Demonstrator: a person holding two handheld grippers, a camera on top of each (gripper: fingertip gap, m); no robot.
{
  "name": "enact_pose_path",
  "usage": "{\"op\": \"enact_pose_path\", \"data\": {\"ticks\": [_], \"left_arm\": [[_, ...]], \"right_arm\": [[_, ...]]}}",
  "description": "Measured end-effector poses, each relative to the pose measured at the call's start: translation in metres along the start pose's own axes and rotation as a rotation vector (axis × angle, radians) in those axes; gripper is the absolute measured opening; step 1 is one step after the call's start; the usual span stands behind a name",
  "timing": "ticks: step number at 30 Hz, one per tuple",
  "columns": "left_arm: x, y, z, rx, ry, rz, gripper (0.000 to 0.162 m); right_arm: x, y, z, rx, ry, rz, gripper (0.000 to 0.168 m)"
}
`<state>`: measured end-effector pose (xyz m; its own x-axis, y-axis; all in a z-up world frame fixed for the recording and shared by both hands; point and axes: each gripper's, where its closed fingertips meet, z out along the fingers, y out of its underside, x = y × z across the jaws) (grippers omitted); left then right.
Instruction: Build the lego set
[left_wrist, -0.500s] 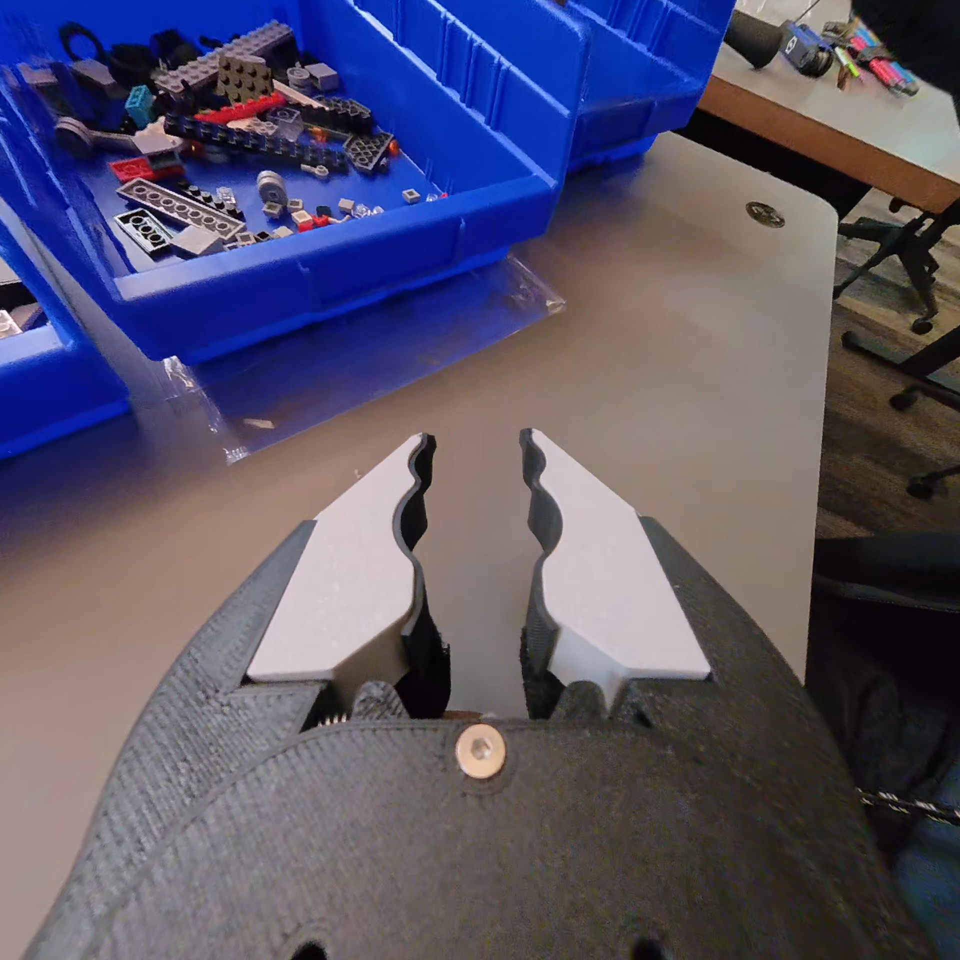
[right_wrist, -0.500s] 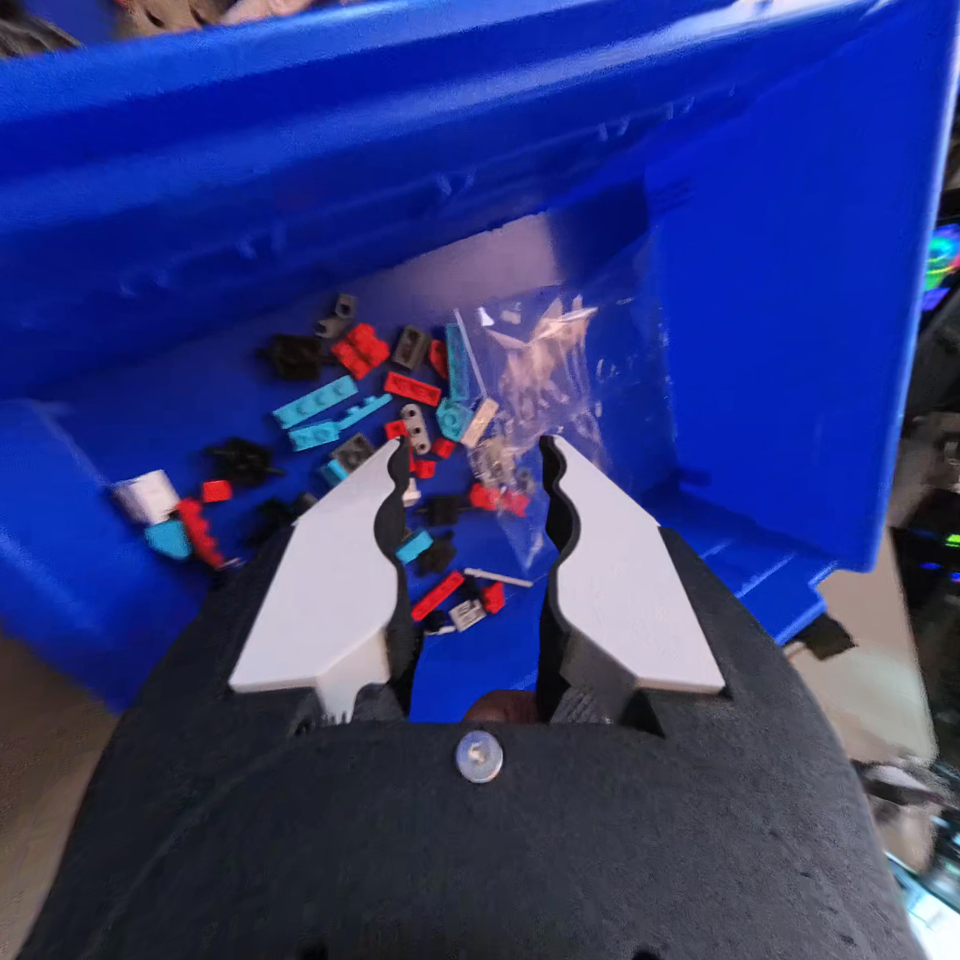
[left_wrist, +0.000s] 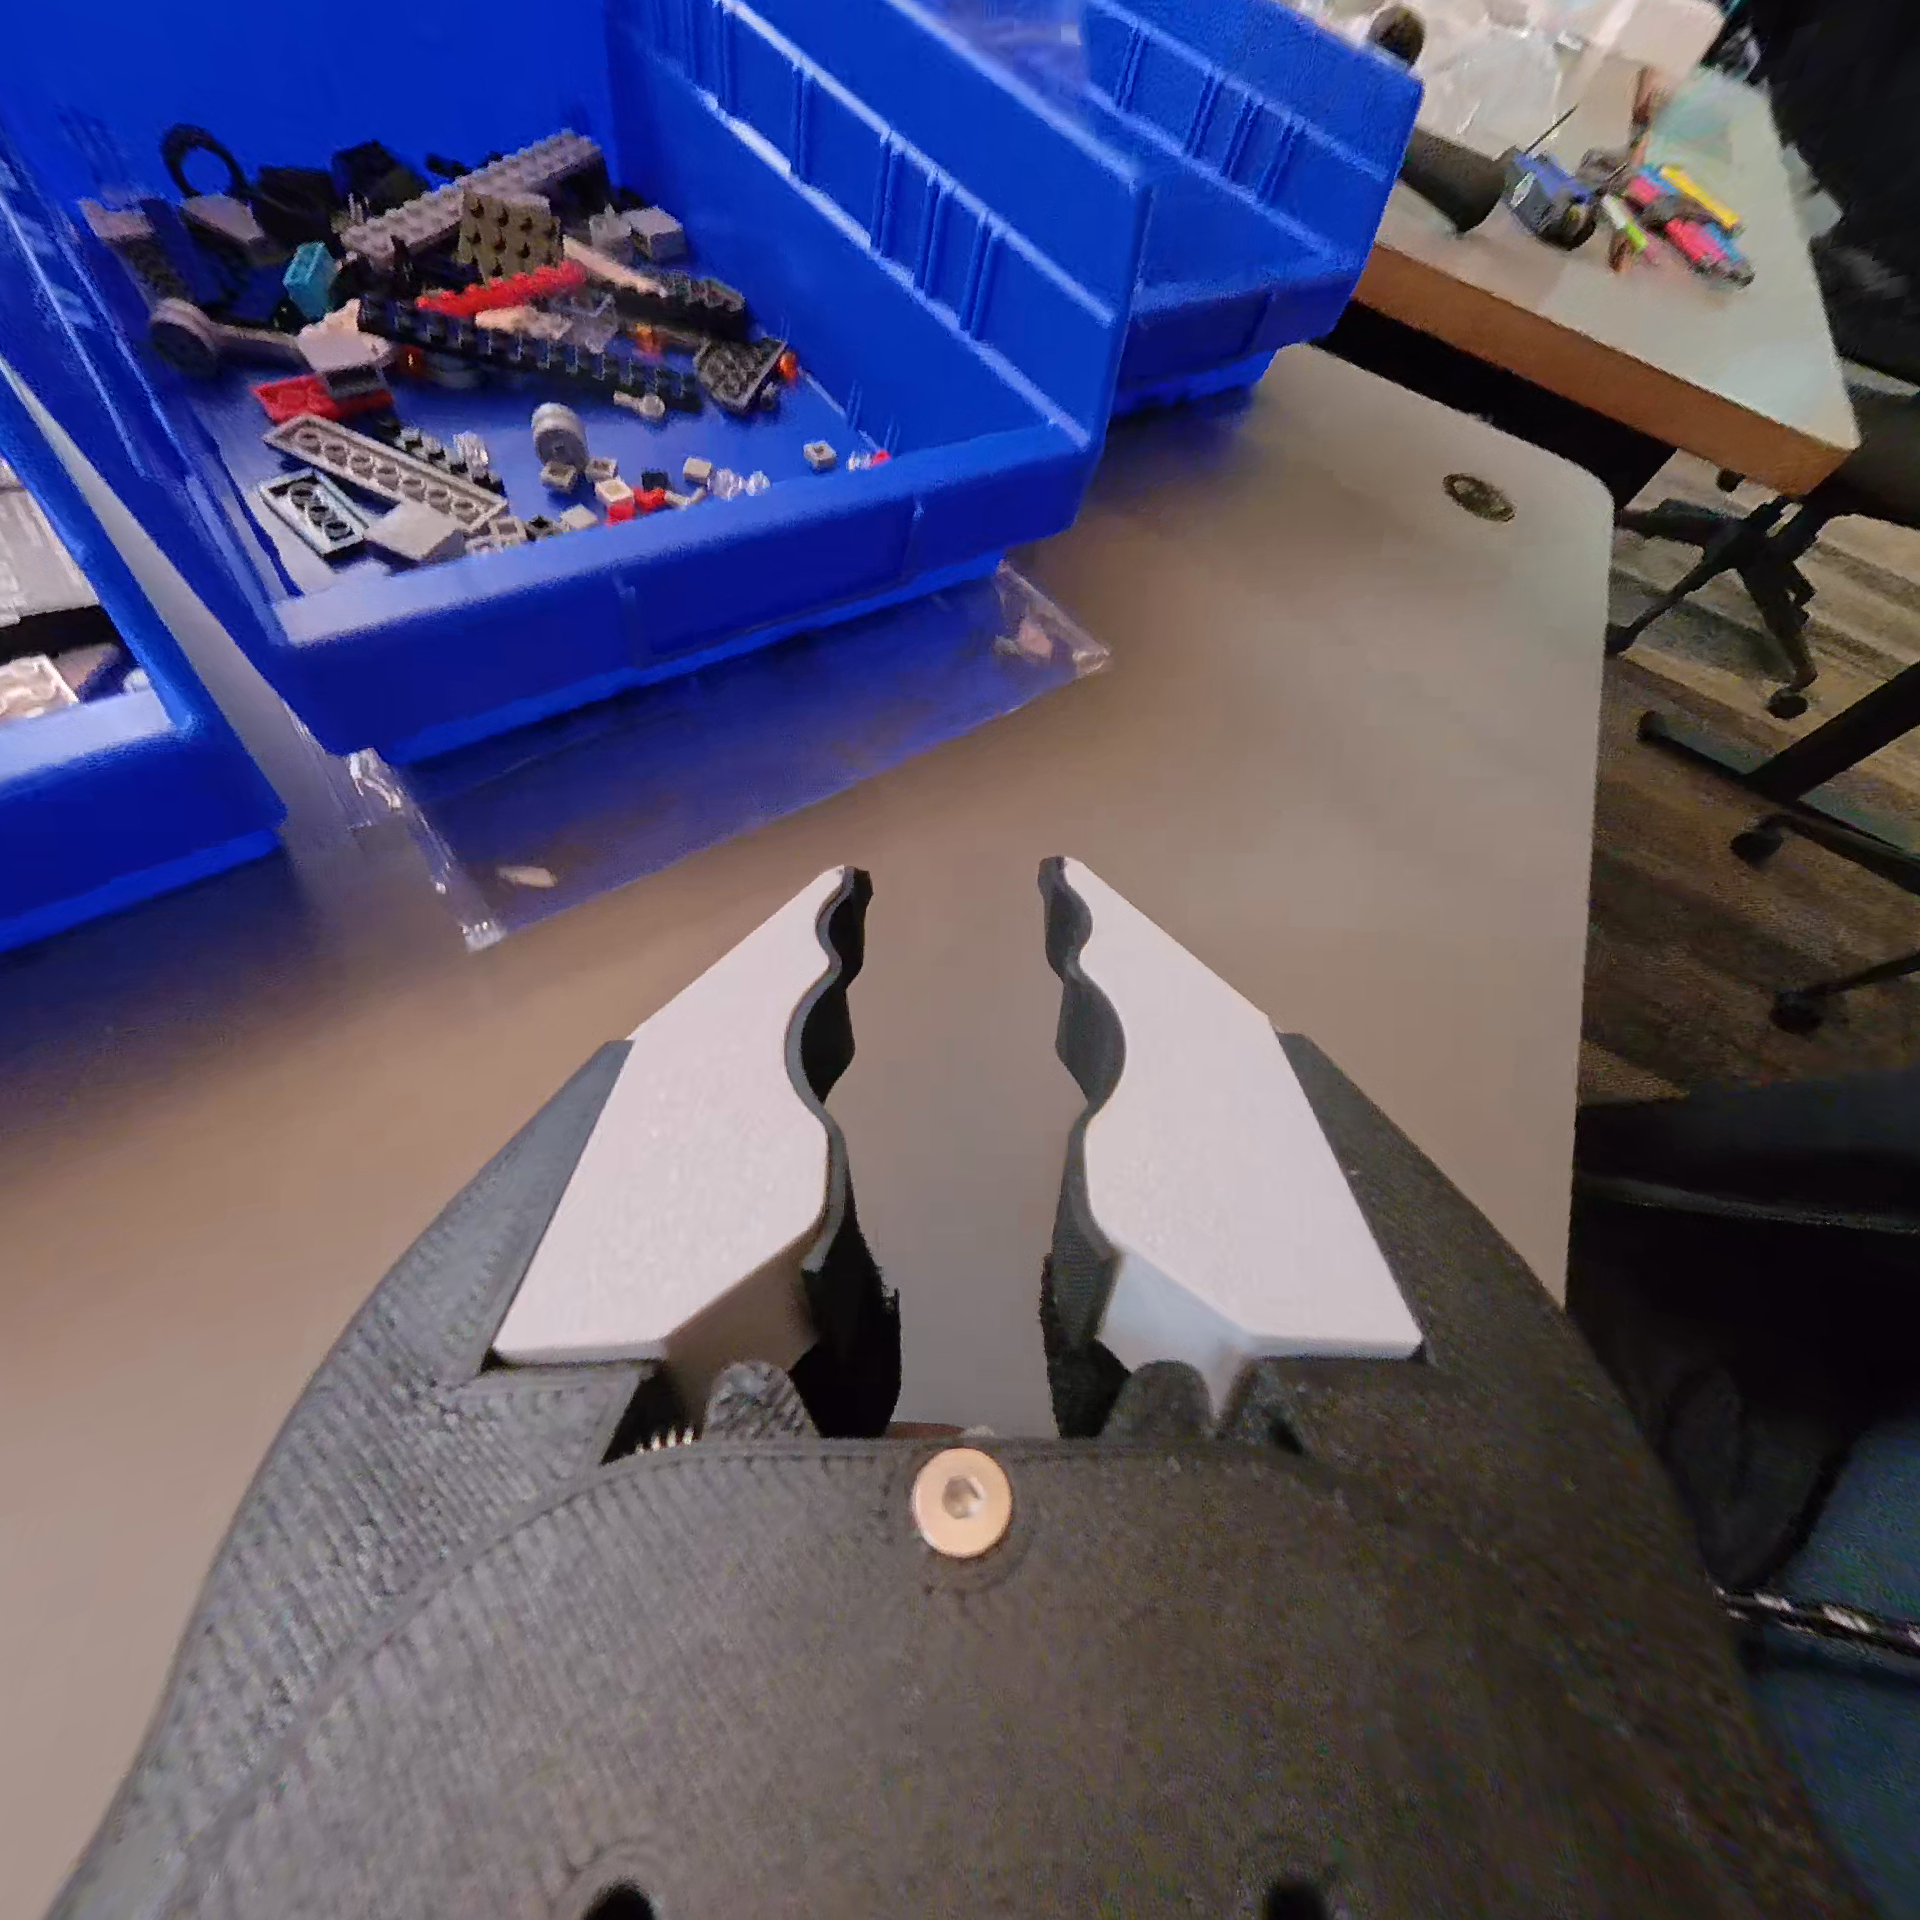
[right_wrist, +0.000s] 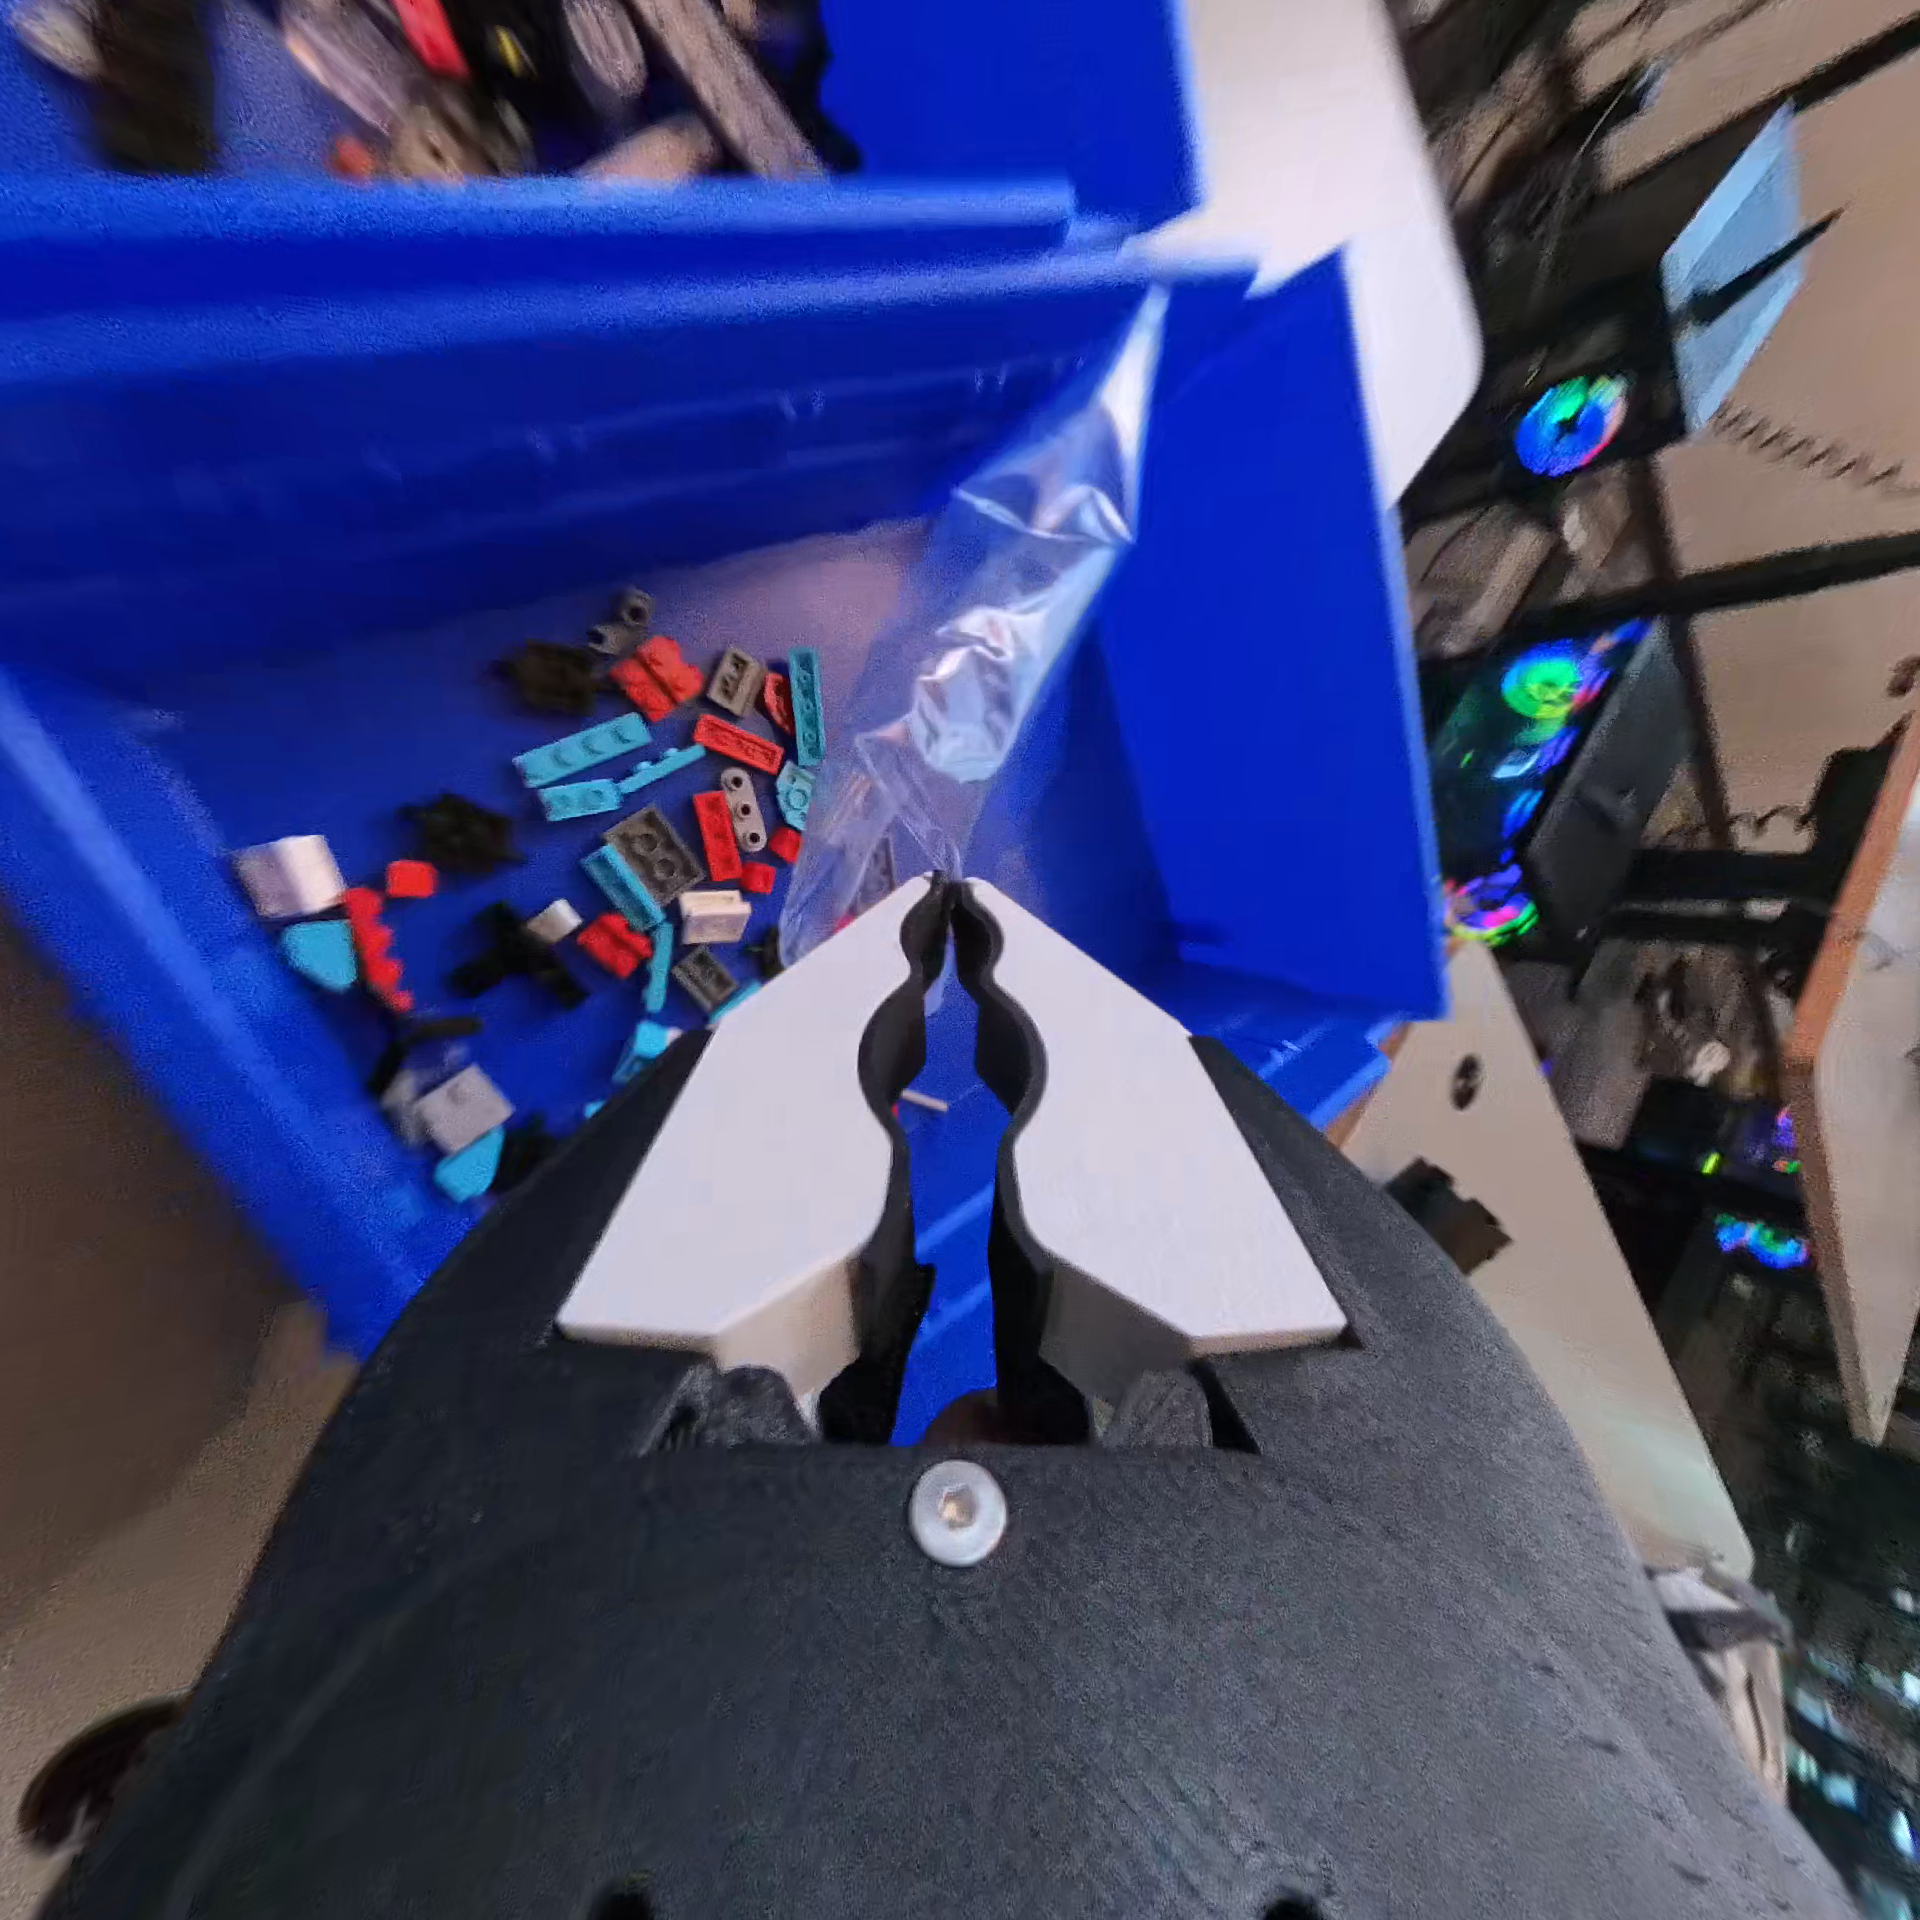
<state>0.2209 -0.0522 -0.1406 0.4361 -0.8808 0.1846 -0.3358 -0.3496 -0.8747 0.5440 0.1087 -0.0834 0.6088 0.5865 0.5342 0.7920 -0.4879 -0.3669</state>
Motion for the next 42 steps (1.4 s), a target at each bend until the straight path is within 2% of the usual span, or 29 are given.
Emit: {"op": "enact_pose_path", "data": {"ticks": [3,6,11,15,20,26,32,34,37,39,42], "left_arm": [[0.007,-0.015,0.000,0.039,0.030,0.009,0.036],[0.018,-0.031,0.004,0.069,0.072,0.020,0.038],[0.048,-0.043,0.012,0.092,0.134,0.093,0.042],[0.067,-0.044,0.015,0.096,0.173,0.130,0.046],[0.089,-0.044,0.032,0.049,0.225,0.191,0.052],[0.108,-0.040,0.069,-0.060,0.241,0.296,0.054],[0.125,-0.038,0.107,-0.119,0.243,0.376,0.053],[0.128,-0.038,0.117,-0.140,0.223,0.410,0.052],[0.129,-0.039,0.131,-0.174,0.177,0.439,0.052],[0.123,-0.035,0.142,-0.225,0.132,0.431,0.052],[0.114,-0.023,0.157,-0.314,0.096,0.383,0.052]], "right_arm": [[-0.012,-0.013,-0.065,0.159,0.011,-0.054,0.000],[-0.039,-0.018,-0.115,0.271,0.010,-0.137,0.000],[-0.126,-0.009,-0.155,0.389,-0.031,-0.352,0.000],[-0.205,0.012,-0.146,0.446,-0.099,-0.471,0.000],[-0.258,0.045,-0.087,0.341,-0.129,-0.634,0.001],[-0.239,0.057,-0.073,0.275,-0.116,-0.697,0.007],[-0.209,0.080,-0.093,0.169,-0.192,-0.621,0.057],[-0.192,0.077,-0.102,0.180,-0.174,-0.570,0.062],[-0.158,0.052,-0.107,0.255,-0.159,-0.417,0.061],[-0.132,0.036,-0.095,0.264,-0.127,-0.345,0.056],[-0.125,0.035,-0.057,0.110,-0.233,-0.291,0.055]]}}
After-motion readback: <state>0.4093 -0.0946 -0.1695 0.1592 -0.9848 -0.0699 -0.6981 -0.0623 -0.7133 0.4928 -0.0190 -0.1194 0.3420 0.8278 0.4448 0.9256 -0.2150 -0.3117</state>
